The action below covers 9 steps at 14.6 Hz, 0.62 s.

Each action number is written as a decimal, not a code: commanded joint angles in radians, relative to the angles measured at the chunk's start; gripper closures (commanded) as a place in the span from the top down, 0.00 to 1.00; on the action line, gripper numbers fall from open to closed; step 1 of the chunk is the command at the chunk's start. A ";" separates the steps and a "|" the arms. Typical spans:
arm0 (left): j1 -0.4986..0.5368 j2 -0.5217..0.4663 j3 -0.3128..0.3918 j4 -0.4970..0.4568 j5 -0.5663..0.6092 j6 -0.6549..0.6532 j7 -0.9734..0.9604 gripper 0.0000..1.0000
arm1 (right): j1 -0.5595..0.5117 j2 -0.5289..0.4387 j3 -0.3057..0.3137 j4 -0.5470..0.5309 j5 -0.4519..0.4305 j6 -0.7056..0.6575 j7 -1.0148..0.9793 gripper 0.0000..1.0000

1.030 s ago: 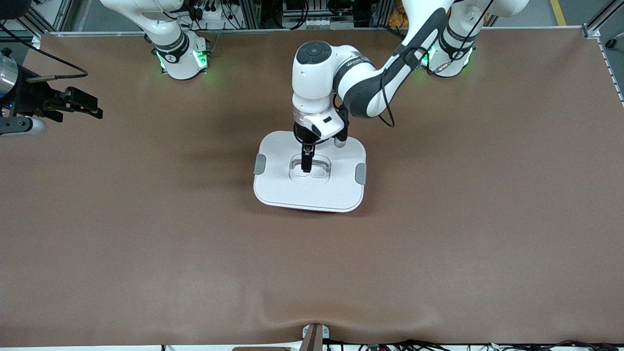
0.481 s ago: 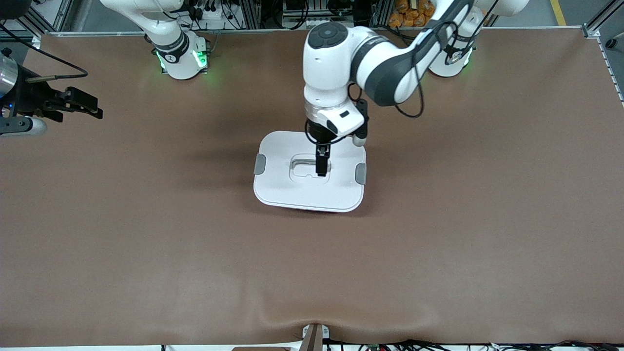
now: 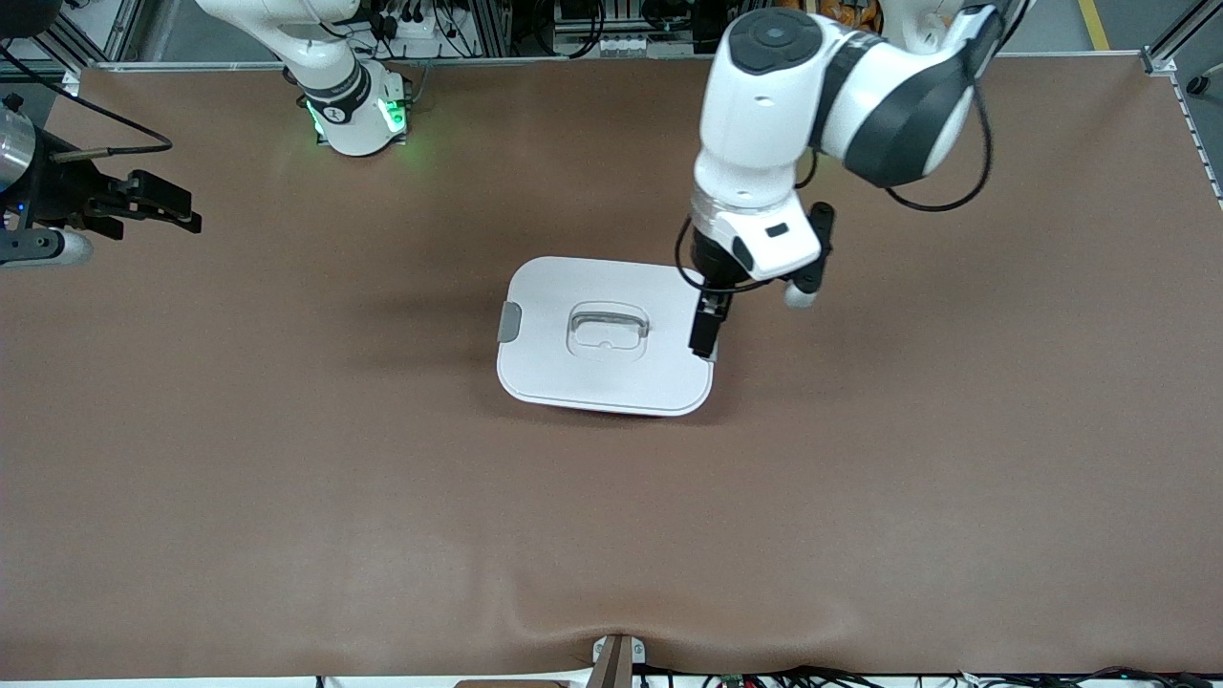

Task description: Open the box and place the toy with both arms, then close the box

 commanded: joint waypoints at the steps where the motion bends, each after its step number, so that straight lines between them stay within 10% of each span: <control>1: 0.078 -0.053 -0.007 -0.006 -0.060 -0.069 0.216 1.00 | -0.016 -0.003 0.012 -0.002 0.014 0.005 -0.005 1.00; 9: 0.282 -0.112 -0.004 0.020 -0.129 -0.224 0.886 1.00 | -0.016 -0.003 0.012 -0.004 0.014 0.005 -0.005 1.00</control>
